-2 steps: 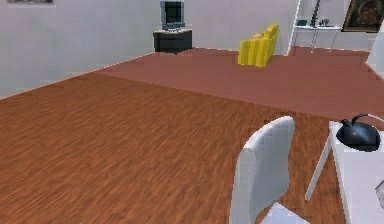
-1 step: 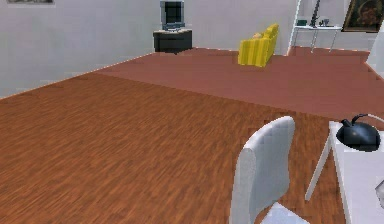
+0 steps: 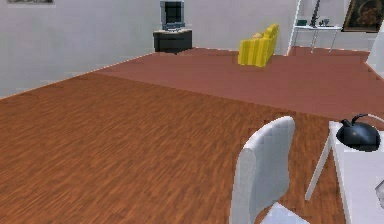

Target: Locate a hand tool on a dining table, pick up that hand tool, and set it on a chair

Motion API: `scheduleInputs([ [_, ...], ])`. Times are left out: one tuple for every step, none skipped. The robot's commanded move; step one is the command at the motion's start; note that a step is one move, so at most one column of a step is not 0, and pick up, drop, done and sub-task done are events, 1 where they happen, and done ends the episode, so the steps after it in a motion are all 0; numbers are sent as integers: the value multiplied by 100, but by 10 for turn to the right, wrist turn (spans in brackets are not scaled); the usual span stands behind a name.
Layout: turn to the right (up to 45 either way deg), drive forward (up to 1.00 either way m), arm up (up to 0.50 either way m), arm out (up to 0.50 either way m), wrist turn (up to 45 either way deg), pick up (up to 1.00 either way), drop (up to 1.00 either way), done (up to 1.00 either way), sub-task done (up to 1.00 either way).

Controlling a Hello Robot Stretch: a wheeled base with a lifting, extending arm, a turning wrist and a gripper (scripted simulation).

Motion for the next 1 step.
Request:
scheduleInputs([
  [0,0,0,-34,0,0,0,0,0],
])
